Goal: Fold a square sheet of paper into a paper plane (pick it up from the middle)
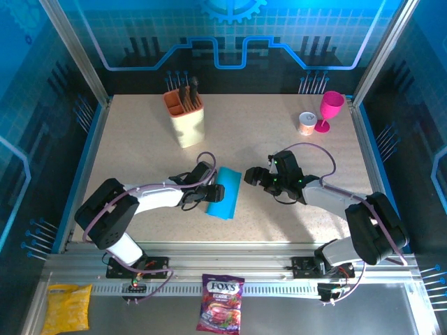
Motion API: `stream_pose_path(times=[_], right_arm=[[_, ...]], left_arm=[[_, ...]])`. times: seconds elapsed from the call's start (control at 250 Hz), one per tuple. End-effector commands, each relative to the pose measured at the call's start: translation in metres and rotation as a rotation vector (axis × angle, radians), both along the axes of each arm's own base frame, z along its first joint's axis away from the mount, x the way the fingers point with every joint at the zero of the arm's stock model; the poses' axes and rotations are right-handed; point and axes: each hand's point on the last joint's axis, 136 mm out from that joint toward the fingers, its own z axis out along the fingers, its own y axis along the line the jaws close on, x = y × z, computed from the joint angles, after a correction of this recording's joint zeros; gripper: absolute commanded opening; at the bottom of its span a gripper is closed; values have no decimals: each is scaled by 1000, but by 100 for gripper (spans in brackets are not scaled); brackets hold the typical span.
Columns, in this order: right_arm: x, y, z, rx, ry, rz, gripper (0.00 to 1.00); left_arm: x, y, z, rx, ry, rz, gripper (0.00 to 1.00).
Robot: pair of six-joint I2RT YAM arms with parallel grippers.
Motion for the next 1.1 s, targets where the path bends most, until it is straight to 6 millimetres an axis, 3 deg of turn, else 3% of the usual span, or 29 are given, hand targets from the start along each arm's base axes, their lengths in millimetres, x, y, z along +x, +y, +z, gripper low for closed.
stream_pose_path(times=[0.0,0.272,1.099], right_arm=[[0,8,2,26,-1,24,82],[-1,11,0,38,-2,45,82],[-3,14,-5,47,7,61,80]], left_arm=[[4,-3,4,1,3,19,63],[8,-11,10,-39,7,36,64],[-3,-9,0,-7,22,-36,64]])
